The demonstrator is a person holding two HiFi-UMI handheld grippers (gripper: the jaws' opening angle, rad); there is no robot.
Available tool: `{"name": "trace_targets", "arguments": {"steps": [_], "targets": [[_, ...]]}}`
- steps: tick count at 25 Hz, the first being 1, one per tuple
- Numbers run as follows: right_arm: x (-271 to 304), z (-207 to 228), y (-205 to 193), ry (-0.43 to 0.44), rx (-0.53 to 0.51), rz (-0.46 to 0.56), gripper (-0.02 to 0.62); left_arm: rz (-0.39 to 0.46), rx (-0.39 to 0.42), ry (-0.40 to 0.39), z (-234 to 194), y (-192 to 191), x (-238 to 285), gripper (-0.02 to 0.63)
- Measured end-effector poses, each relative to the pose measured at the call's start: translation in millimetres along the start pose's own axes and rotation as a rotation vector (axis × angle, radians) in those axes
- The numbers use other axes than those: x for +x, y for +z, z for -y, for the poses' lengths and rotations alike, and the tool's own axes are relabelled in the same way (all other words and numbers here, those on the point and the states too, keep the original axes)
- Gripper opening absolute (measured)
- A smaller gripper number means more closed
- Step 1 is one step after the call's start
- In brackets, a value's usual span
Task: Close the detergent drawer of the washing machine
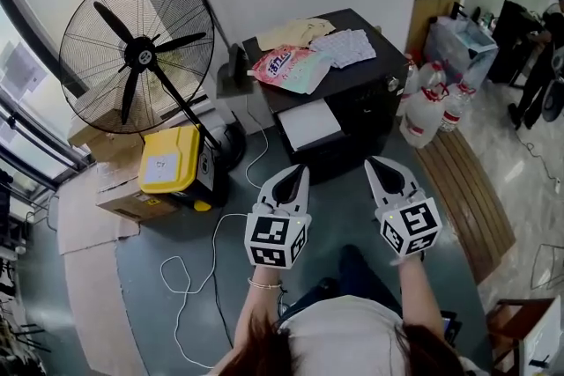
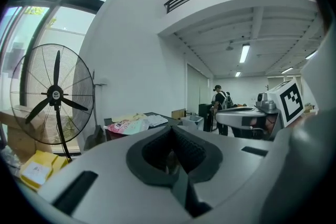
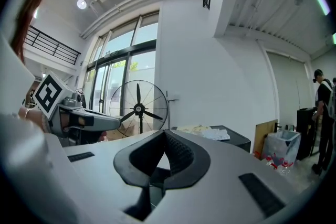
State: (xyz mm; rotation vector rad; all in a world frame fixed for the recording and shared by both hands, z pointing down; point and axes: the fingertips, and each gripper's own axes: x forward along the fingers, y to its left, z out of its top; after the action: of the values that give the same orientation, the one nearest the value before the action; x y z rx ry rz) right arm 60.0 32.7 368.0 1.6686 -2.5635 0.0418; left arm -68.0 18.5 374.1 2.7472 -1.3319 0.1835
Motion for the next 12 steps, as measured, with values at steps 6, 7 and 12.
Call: {"name": "trace_targets", "arguments": {"steps": [6, 7, 12], "targets": [[37.0, 28.1, -13.4, 0.041, -0.004, -0.033, 0.028, -0.007, -0.043, 0.062, -23.1, -12.0, 29.1, 0.017], [43.6, 32.4, -15.7, 0.051, -0.003, -0.038, 0.028, -0.011, -0.046, 0.071, -27.0, -15.2, 34.5, 0.017], [74.8, 51.6, -30.7, 0.099, 0.003, -0.075, 0.034, -0.029, -0.086, 0.099, -45.8, -33.8, 59.5, 0.020]]}}
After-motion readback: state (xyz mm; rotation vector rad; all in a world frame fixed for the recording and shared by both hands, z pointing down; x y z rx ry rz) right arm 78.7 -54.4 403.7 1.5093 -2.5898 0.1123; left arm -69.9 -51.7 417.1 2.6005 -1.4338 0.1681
